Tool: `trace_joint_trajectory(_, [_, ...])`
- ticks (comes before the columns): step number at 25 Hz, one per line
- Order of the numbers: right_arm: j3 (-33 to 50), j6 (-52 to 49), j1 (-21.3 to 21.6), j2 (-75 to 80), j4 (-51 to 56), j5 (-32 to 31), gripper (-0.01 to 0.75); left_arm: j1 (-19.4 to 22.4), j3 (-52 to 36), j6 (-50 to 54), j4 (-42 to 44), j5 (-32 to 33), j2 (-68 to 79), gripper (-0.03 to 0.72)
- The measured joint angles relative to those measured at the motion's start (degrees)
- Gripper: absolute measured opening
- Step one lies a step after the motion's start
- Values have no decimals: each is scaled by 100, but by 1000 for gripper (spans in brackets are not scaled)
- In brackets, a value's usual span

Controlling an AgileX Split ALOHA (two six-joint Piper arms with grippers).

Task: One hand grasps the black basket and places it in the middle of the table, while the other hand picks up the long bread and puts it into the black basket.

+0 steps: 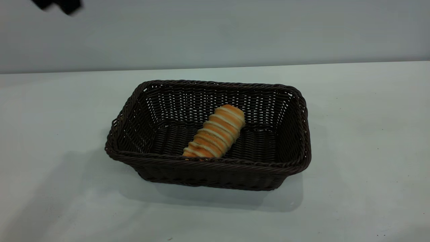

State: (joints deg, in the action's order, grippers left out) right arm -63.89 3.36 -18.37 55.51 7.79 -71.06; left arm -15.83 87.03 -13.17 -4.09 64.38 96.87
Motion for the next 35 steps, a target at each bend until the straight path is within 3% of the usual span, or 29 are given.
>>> trace_joint_trajectory(15, [1968, -6, 0, -1295, -279, 0, 497, 0, -2573, 1268, 1145, 172, -3055, 495])
trace_joint_trajectory(24, [2582, 135, 0, -2771, -307, 130, 497, 0, -4034, 1551, 1158, -171, -5246, 495])
trace_joint_trajectory(29, [2992, 147, 0, -3532, -496, 540, 497, 0, -4636, 1574, 1148, -224, -6231, 495])
trace_joint_trajectory(35, [3450, 147, 0, -4067, -704, 576, 497, 0, -5153, 1574, 1141, -207, -7268, 495])
